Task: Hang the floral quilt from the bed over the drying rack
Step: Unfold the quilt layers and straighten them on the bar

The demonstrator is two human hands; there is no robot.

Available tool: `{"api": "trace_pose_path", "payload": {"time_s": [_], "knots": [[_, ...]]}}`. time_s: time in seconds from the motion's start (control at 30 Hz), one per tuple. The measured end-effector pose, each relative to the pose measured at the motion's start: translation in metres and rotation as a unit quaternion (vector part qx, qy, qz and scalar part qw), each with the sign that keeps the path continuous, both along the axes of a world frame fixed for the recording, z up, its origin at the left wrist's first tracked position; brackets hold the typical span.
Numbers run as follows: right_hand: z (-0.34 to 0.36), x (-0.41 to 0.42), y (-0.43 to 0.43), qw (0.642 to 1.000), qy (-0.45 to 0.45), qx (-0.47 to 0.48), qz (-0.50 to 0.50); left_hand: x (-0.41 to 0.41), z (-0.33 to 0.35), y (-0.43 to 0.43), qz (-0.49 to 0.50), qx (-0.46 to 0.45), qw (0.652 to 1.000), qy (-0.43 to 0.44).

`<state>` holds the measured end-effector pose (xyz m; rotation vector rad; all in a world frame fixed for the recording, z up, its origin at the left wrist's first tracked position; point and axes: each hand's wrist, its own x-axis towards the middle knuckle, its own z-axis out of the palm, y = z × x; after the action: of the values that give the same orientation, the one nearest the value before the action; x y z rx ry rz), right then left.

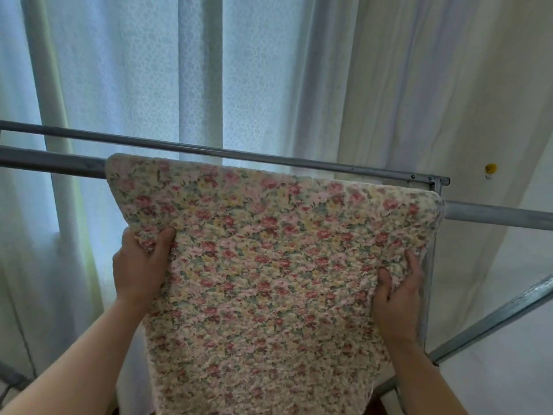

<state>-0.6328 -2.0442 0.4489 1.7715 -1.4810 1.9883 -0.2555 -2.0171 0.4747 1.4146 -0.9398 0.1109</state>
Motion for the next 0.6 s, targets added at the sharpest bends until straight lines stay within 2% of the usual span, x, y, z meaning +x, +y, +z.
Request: {"api": "trace_pose_path", "payload": {"time_s": [0.3,0.43,0.53,0.6], "knots": [[-0.043,-0.004,-0.004,0.992,0.036,0.115,0.023,-0.004,-0.032,0.011,0.008,0.07,0.997,-0.014],[-0.038,-0.002,-0.005,0.991,0.035,0.129,0.012,-0.006,-0.033,0.017,-0.017,0.086,0.996,-0.006],[-0.019,-0.002,-0.003,0.996,-0.026,0.087,-0.004,-0.003,-0.026,0.022,-0.045,0.11,0.993,-0.005],[0.009,0.003,0.004,0.992,-0.119,0.024,0.024,0.0,-0.007,0.025,-0.07,0.064,0.995,0.043]]}}
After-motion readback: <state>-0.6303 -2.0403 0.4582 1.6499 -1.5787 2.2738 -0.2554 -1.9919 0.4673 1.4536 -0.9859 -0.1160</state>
